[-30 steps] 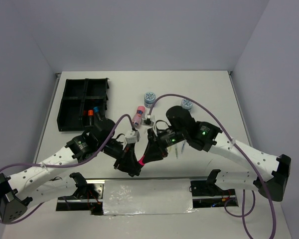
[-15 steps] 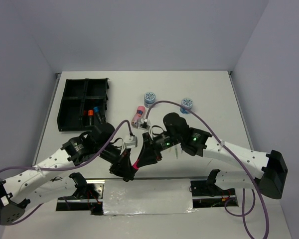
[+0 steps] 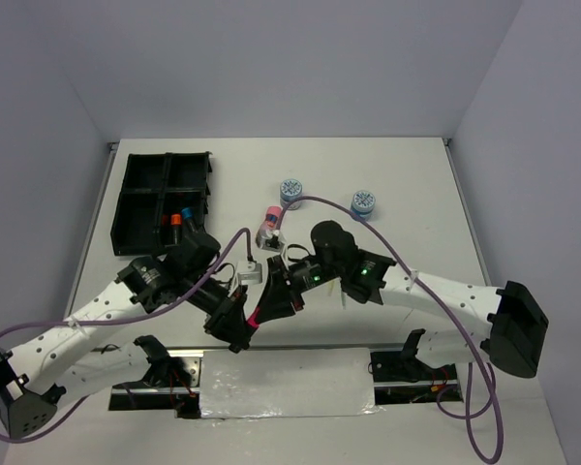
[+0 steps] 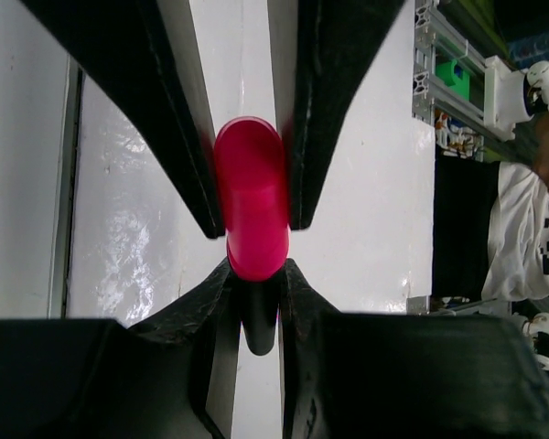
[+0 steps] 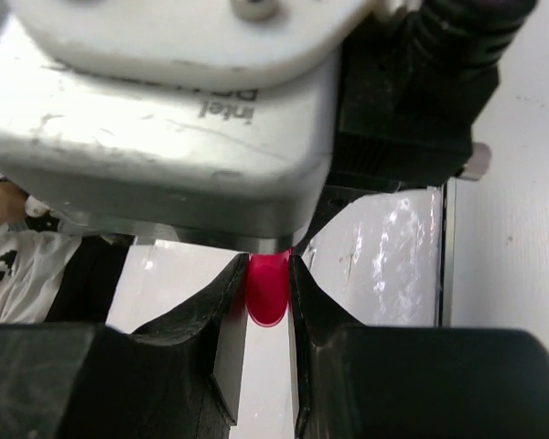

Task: Sort the stationery into containers
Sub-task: Close the pen cap on the pen.

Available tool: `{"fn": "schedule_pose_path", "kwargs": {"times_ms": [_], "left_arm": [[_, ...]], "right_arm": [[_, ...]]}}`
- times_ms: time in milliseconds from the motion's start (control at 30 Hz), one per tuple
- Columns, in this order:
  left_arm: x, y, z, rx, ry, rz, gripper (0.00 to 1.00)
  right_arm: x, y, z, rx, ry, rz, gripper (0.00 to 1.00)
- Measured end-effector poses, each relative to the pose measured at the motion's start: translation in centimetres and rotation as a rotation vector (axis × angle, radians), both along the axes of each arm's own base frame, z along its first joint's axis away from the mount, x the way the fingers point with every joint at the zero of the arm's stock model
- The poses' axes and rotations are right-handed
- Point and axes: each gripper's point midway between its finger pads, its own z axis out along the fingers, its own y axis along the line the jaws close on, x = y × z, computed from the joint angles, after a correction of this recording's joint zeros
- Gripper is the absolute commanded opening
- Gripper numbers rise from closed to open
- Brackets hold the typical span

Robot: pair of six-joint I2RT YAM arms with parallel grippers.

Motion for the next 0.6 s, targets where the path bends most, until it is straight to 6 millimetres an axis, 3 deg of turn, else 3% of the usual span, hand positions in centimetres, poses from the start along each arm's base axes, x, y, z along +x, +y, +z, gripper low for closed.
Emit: {"fn": "schedule_pose_path", "kwargs": {"times_ms": [367, 600], "left_arm": [[1.2, 0.4, 0.8, -0.044, 0.028, 0.025, 0.0], [1.6, 0.7, 0.7, -0.034, -0.006, 0.016, 0.0]], "right_arm": [[1.1, 2.2, 0.7, 0.068, -0.021, 0.005, 0.0], [1.4, 2.3, 0.6, 0.063, -0.061, 0.009, 0.0]]}}
